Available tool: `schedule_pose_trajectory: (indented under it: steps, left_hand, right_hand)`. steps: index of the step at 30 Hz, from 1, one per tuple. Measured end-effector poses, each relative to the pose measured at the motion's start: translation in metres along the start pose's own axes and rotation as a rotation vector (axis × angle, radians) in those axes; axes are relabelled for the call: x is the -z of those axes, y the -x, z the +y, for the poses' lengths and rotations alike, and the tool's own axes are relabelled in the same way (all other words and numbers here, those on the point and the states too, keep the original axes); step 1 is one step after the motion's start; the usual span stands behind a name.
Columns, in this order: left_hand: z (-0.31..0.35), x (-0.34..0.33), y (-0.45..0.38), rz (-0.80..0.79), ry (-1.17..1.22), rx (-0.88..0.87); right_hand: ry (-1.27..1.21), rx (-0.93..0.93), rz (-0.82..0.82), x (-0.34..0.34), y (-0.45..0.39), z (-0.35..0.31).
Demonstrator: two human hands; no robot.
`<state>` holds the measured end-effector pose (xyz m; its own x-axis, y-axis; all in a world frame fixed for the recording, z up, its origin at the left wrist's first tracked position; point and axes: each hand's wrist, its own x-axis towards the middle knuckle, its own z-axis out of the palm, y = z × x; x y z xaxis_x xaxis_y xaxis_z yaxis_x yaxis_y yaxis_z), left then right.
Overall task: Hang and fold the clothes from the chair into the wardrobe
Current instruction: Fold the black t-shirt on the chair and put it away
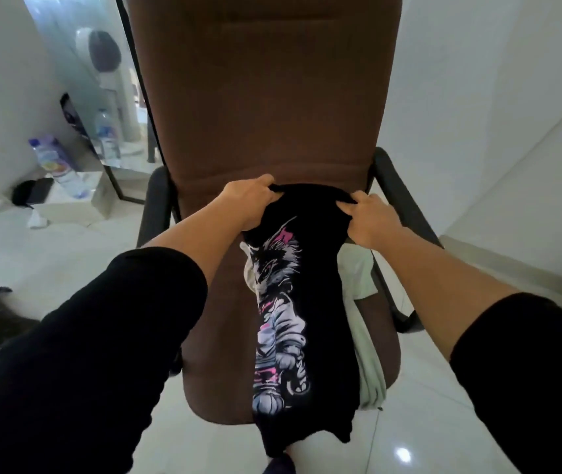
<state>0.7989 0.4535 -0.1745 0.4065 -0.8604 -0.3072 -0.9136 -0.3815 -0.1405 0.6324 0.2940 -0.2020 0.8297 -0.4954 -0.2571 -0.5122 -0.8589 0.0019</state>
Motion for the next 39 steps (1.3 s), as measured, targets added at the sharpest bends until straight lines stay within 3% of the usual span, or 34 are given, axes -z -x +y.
schedule_pose_trajectory:
  steps: [8, 11, 13, 18, 23, 31, 35, 39]
  left_hand:
    - [0.061, -0.136, 0.059, -0.258, 0.083, -0.153]
    - [0.096, -0.196, 0.086, -0.539, 0.197, -0.245]
    - [0.109, -0.222, 0.096, -0.628, 0.253, -0.239]
    - [0.094, -0.222, 0.069, -0.385, 0.325, -0.045]
    - [0.055, -0.206, -0.004, -0.186, 0.397, 0.154]
    - [0.025, -0.227, -0.085, -0.366, 0.331, 0.076]
    - [0.016, -0.232, -0.095, -0.346, 0.478, 0.068]
    - [0.005, -0.210, -0.108, -0.232, 0.534, 0.104]
  right_hand:
    - [0.103, 0.160, -0.266, -0.128, 0.082, -0.012]
    - [0.100, 0.184, -0.516, -0.182, 0.112, -0.011]
    - [0.035, 0.142, -0.664, -0.206, 0.118, -0.006]
    - [-0.205, -0.012, -0.460, -0.219, 0.079, 0.007]
    - [-0.234, 0.017, -0.304, -0.207, -0.002, 0.003]
    - [-0.189, 0.096, -0.384, -0.212, -0.094, -0.008]
    - [-0.162, 0.176, -0.296, -0.218, -0.103, -0.006]
    - [-0.124, 0.109, -0.166, -0.194, -0.114, -0.002]
